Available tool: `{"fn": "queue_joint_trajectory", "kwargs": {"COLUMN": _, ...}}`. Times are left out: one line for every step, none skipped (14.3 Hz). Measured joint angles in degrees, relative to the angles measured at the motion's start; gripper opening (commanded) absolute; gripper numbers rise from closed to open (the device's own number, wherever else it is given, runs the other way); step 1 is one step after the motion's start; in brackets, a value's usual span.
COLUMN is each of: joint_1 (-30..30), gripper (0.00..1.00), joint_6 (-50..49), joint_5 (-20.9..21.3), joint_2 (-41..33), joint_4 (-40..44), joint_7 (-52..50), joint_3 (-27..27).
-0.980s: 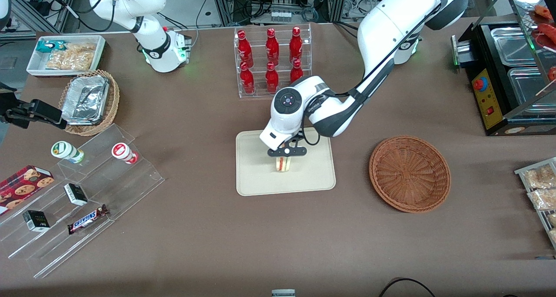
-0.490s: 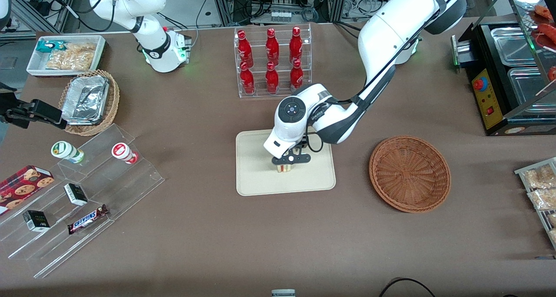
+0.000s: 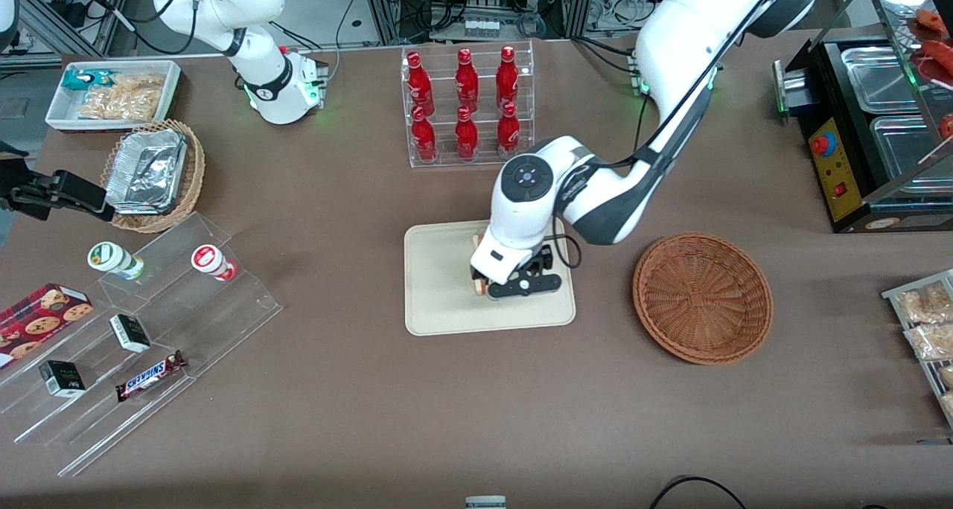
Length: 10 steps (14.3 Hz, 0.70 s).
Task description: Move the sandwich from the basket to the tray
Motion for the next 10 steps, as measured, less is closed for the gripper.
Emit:
{"fn": "queue_joint_trajectory", "kwargs": {"joint_1": 0.2, "gripper": 1.0, "joint_6": -2.5, "joint_5": -0.3, "joint_2": -2.1, "joint_4": 0.0, "joint_7": 1.8, "joint_3": 1.2}}
{"fn": "queue_joint_trajectory", "kwargs": {"joint_1": 0.7, "gripper": 1.0, "joint_6": -5.8, "joint_5": -0.9, "joint_2": -4.2, "joint_4": -0.1, "joint_7": 4.4, "joint_3": 2.3}}
{"fn": "queue_joint_trajectory", "kwargs": {"joint_1": 1.9, "gripper": 1.0, "joint_6": -9.4, "joint_5": -2.1, "joint_2": -6.4, "joint_4": -0.3, "joint_7": 7.1, "joint_3": 2.9}}
{"fn": "queue_joint_trajectory", "kwargs": {"joint_1": 3.5, "gripper": 1.0, "joint_6": -12.8, "joint_5": -3.3, "joint_2": -8.6, "joint_4": -0.6, "joint_7": 9.7, "joint_3": 3.1}}
{"fn": "queue_joint_trajectory", "kwargs": {"joint_1": 5.5, "gripper": 1.0, "joint_6": -16.4, "joint_5": -4.1, "joint_2": -11.1, "joint_4": -0.9, "joint_7": 11.9, "joint_3": 3.2}}
{"fn": "queue_joint_trajectory", "kwargs": {"joint_1": 7.7, "gripper": 1.0, "joint_6": -19.9, "joint_5": -4.5, "joint_2": -13.6, "joint_4": -1.5, "joint_7": 14.3, "joint_3": 3.3}}
{"fn": "queue_joint_trajectory", "kwargs": {"joint_1": 10.0, "gripper": 1.0, "joint_6": -23.1, "joint_5": -4.9, "joint_2": -16.2, "joint_4": -2.2, "joint_7": 17.0, "joint_3": 3.4}}
{"fn": "queue_joint_trajectory", "kwargs": {"joint_1": 12.2, "gripper": 1.0, "joint_6": -25.8, "joint_5": -5.5, "joint_2": -18.6, "joint_4": -2.9, "joint_7": 19.9, "joint_3": 3.4}}
{"fn": "queue_joint_trajectory", "kwargs": {"joint_1": 14.4, "gripper": 1.0, "joint_6": -28.1, "joint_5": -6.8, "joint_2": -20.9, "joint_4": -3.3, "joint_7": 23.0, "joint_3": 3.5}}
{"fn": "queue_joint_trajectory", "kwargs": {"joint_1": 16.8, "gripper": 1.0, "joint_6": -29.9, "joint_5": -8.5, "joint_2": -22.9, "joint_4": -3.6, "joint_7": 25.8, "joint_3": 3.5}}
